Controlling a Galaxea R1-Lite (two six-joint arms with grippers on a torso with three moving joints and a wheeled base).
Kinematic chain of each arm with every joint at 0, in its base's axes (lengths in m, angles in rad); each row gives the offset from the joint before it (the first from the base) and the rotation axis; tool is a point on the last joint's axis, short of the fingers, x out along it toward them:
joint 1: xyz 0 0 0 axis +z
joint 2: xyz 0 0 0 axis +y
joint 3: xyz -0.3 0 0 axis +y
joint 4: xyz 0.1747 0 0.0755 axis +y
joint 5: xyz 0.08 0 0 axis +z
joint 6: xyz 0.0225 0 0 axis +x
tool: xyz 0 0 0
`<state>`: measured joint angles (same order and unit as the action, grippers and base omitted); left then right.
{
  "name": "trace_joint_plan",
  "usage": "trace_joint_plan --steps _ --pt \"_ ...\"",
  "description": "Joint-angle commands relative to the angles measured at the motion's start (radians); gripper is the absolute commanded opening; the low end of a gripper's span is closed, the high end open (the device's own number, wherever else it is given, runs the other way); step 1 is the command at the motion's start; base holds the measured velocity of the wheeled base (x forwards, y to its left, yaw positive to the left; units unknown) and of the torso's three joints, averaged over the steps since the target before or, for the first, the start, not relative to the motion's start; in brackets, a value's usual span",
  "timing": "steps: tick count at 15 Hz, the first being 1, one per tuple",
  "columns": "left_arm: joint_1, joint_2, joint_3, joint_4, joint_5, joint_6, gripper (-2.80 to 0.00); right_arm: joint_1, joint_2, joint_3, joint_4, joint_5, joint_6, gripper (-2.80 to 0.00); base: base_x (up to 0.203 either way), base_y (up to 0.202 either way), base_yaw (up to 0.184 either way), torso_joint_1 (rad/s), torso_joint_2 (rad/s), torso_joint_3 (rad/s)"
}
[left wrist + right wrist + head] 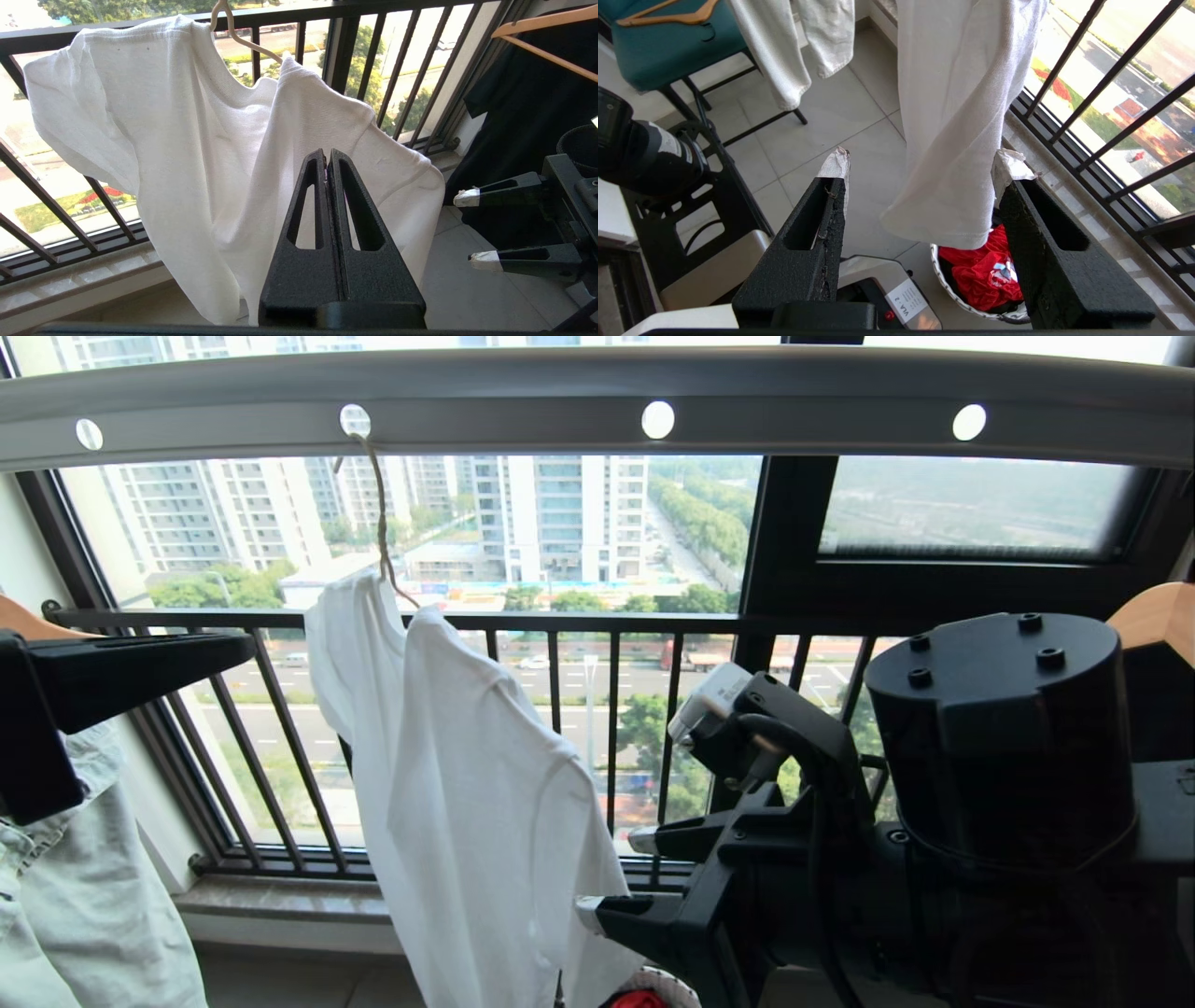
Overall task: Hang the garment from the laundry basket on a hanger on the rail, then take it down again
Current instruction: Take the clothes off the clothes rack
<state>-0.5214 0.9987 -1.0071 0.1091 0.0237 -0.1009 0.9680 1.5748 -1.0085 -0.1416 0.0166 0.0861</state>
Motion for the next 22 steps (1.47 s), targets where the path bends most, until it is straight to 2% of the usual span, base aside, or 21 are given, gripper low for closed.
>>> trace_joint_plan --steps 1,3,4,6,7,9,12,13,17,19,22 --pt "0.001 0.055 -0.016 0.001 0.001 -0.008 -2.80 0.096 0.108 -0.010 -0.073 -0.199 0.047 0.00 0.000 0.000 0.000 0.000 0.00 0.000" --pt "0.003 0.058 -0.013 0.000 0.001 0.000 -2.80 0.146 0.144 -0.033 -0.111 -0.259 0.109 0.00 0.000 0.000 0.000 0.000 0.00 0.000" --pt "0.003 0.057 -0.016 -0.002 0.000 -0.002 -2.80 0.167 0.166 -0.049 -0.127 -0.321 0.147 0.00 0.000 0.000 0.000 0.000 0.00 0.000" --pt "0.004 0.055 -0.016 -0.002 -0.001 -0.001 -2.80 0.171 0.232 -0.072 -0.149 -0.478 0.156 0.00 0.000 0.000 0.000 0.000 0.00 0.000" --pt "0.004 0.054 -0.016 -0.002 -0.001 -0.002 -2.80 0.170 0.247 -0.075 -0.153 -0.523 0.137 0.00 0.000 0.000 0.000 0.000 0.00 0.000" --pt "0.004 0.054 -0.016 -0.002 -0.001 -0.003 -2.80 0.169 0.225 -0.044 -0.126 -0.521 0.077 0.00 0.000 0.000 0.000 0.000 0.00 0.000" --pt "0.004 0.054 -0.016 -0.002 -0.001 -0.006 -2.80 0.169 0.242 -0.033 -0.108 -0.520 0.057 0.00 0.000 0.000 0.000 0.000 0.00 0.000" --pt "0.004 0.054 -0.015 -0.002 -0.001 -0.005 -2.80 0.169 0.236 -0.033 -0.106 -0.520 0.055 -2.80 0.000 0.000 0.000 0.000 0.00 0.000" --pt "0.004 0.055 -0.015 -0.002 0.001 -0.007 -2.80 0.169 0.226 -0.035 -0.114 -0.513 0.052 -2.80 0.000 0.000 0.000 0.000 0.00 0.000" --pt "0.004 0.050 -0.016 -0.004 0.001 -0.005 -2.80 0.169 0.240 -0.036 -0.138 -0.474 0.058 -2.80 0.000 0.000 0.000 0.000 0.00 0.000" --pt "0.004 0.046 -0.011 -0.049 -0.001 -0.007 -2.80 0.166 0.274 -0.038 -0.190 -0.458 0.073 -2.80 0.000 0.000 0.000 0.000 0.00 0.000"
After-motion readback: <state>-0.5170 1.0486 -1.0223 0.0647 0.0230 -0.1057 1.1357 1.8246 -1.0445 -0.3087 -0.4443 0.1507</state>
